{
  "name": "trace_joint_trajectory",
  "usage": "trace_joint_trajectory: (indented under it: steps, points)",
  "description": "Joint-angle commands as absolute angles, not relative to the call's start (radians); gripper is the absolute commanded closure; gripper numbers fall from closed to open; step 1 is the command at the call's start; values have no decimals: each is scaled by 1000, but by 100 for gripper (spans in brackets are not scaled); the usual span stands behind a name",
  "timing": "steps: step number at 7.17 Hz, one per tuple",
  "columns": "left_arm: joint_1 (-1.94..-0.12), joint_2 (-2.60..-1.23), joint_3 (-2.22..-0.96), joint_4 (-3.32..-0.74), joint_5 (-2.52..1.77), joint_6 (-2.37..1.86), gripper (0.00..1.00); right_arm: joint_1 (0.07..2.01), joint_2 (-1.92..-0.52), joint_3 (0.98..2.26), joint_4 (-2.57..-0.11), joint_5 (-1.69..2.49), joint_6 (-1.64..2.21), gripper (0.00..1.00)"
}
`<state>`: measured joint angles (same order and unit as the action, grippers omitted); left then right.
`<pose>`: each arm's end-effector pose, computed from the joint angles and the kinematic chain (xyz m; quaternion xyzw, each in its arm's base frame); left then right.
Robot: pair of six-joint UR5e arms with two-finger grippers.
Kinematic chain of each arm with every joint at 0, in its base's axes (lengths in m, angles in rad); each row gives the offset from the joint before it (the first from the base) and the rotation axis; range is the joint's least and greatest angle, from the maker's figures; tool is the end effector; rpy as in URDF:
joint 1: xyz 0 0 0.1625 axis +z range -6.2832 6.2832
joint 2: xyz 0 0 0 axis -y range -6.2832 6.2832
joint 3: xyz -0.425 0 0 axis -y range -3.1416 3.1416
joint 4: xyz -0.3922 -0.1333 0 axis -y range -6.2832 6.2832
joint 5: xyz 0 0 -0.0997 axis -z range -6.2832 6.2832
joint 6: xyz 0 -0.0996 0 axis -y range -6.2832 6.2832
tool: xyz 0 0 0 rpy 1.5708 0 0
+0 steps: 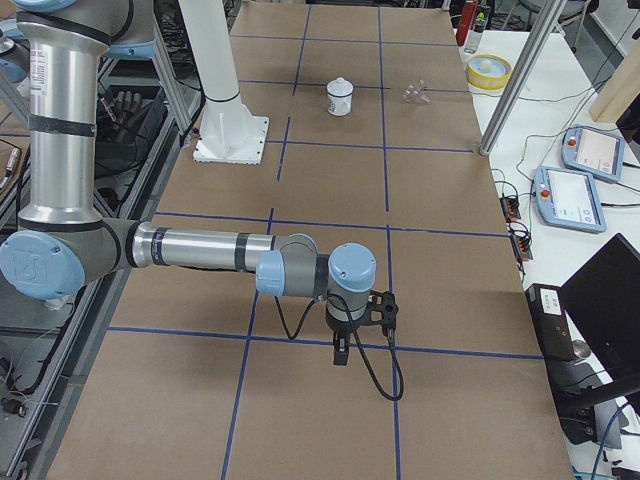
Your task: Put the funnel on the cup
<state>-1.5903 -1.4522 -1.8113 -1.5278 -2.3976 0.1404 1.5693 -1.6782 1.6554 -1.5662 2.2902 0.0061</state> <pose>-0.0687 -0.4425 0.5962 0.0681 0.3972 0.0711 0.9124 0.0670 -0.4450 0.6707 -0.0099 -0.3519 0.0054 0.9360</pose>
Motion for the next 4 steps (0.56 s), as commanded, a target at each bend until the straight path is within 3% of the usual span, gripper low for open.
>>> trace_joint_trajectory:
  steps: [1,4]
  points:
    - [-1591,-1451,-1827,-1525,-2393,143,0,1569,-1678,1657,-1566,2290,6,0]
    - [-1591,-1509,-1856,-1525,-2388,137,0,1569,-1678,1657,-1566,2290,6,0]
